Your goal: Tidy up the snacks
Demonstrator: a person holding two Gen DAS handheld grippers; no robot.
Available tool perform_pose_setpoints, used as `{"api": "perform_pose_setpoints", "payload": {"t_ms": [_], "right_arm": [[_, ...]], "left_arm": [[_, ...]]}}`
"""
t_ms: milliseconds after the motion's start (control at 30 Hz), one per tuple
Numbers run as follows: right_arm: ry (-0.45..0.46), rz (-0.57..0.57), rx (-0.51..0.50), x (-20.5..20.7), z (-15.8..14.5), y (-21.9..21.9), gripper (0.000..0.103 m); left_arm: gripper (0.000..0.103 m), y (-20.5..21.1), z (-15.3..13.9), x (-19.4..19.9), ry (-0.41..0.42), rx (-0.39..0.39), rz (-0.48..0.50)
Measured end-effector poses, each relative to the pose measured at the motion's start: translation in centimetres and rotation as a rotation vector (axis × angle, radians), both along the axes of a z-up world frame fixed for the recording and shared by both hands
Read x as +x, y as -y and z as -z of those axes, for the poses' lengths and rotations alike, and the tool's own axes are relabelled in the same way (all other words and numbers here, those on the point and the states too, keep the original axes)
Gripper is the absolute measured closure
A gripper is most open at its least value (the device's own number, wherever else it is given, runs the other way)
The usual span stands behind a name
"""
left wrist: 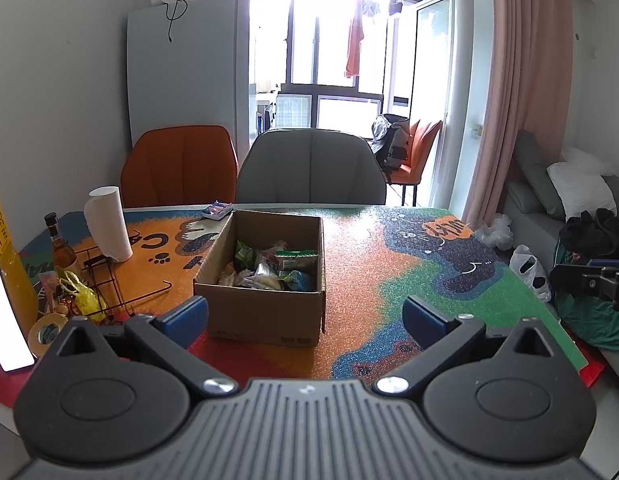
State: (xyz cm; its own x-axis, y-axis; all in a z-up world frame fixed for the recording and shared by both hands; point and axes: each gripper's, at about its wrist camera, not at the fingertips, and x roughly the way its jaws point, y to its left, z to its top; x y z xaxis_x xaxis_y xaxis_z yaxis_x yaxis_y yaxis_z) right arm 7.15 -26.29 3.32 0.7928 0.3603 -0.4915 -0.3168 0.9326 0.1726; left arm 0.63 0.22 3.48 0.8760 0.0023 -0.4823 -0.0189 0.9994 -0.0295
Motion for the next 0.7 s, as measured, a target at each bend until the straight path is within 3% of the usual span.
{"api": "perform_pose_setpoints", "payload": {"t_ms": [700], "right_arm": [[-0.007, 0.018, -0.021, 0.15, 0.28, -0.25, 0.000]], "left_arm": [[0.000, 0.29, 0.29, 0.10, -0.005, -0.002, 0.015]]}}
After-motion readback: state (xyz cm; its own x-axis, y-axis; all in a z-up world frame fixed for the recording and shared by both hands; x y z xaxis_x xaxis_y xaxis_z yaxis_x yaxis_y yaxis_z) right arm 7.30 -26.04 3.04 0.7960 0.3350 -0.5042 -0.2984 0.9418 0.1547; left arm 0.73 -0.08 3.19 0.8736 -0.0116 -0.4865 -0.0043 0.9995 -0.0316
